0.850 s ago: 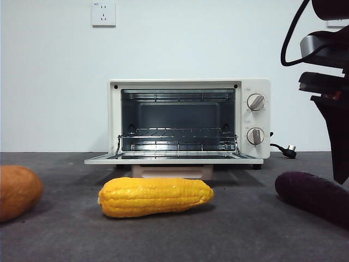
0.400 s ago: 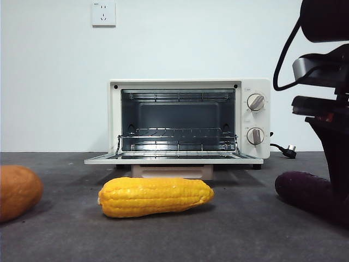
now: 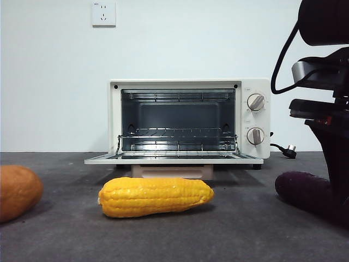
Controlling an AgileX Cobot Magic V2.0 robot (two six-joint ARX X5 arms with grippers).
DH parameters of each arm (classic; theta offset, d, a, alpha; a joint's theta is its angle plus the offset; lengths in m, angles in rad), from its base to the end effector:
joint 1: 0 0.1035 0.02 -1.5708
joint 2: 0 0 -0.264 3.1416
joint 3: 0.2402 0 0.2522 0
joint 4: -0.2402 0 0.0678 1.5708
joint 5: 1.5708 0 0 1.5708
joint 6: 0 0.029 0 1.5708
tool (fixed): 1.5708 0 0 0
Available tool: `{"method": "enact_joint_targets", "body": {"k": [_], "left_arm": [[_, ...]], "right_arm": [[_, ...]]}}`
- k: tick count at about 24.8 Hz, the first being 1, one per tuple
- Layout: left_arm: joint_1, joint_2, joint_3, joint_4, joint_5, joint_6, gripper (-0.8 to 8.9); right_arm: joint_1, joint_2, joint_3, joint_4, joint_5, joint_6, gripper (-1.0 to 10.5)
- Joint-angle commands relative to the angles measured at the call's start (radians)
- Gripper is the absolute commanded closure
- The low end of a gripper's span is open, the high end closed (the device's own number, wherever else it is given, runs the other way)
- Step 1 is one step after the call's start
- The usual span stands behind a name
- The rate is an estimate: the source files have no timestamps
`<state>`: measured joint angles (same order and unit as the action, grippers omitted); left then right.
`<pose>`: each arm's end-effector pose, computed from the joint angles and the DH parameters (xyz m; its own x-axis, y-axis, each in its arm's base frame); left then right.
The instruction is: Take the eggplant from the table,put the eggplant in the oven
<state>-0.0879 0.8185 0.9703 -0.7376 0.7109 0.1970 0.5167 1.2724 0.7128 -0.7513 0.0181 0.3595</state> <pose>0.1453 -0.0318 0.3430 0.5717 -0.7054 -0.4189 0.7042 0.6839 -0.1907 0.1800 0.1017 0.1831 0.2323 0.1112 -0.9663 -0.1630 0.9839 0.0740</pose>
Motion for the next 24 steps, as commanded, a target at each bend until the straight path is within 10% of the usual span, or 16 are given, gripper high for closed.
{"method": "enact_joint_targets", "body": {"k": [1, 24], "left_arm": [[-0.003, 0.000, -0.006, 0.006, 0.003, -0.006, 8.19], [-0.005, 0.000, -0.006, 0.006, 0.003, -0.006, 8.19]], "right_arm": [[0.001, 0.008, -0.008, 0.004, -0.003, 0.012, 8.0], [0.001, 0.076, -0.009, 0.006, 0.002, 0.006, 8.9]]}}
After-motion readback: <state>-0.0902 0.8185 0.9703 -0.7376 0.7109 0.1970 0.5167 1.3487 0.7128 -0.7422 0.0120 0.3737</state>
